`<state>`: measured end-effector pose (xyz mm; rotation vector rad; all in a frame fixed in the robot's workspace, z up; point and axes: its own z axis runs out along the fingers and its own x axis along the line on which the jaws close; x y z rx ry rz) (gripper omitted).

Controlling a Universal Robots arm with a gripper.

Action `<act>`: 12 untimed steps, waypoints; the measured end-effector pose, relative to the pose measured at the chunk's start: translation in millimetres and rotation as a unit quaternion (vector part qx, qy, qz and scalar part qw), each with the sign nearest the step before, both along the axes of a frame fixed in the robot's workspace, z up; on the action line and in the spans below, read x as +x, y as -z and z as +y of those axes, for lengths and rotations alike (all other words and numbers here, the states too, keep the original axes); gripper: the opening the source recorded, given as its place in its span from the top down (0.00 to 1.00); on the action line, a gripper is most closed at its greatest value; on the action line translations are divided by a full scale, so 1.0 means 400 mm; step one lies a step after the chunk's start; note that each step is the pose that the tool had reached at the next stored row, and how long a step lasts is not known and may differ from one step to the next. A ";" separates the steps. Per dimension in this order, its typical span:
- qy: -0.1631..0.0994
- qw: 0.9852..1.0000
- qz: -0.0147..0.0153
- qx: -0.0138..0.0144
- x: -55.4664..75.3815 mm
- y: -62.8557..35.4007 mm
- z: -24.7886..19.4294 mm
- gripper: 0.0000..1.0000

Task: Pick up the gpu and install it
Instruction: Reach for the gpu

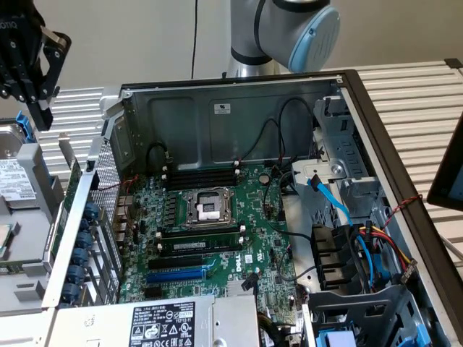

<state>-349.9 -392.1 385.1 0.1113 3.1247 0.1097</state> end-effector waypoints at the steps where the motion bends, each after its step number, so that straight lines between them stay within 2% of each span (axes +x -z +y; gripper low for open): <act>1: 0.000 1.000 0.000 0.000 -0.005 0.000 0.000 0.89; 7: 0.000 1.000 0.004 0.000 -0.021 0.000 0.001 0.89; 12: -0.001 1.000 0.003 -0.001 -0.046 0.000 0.002 0.89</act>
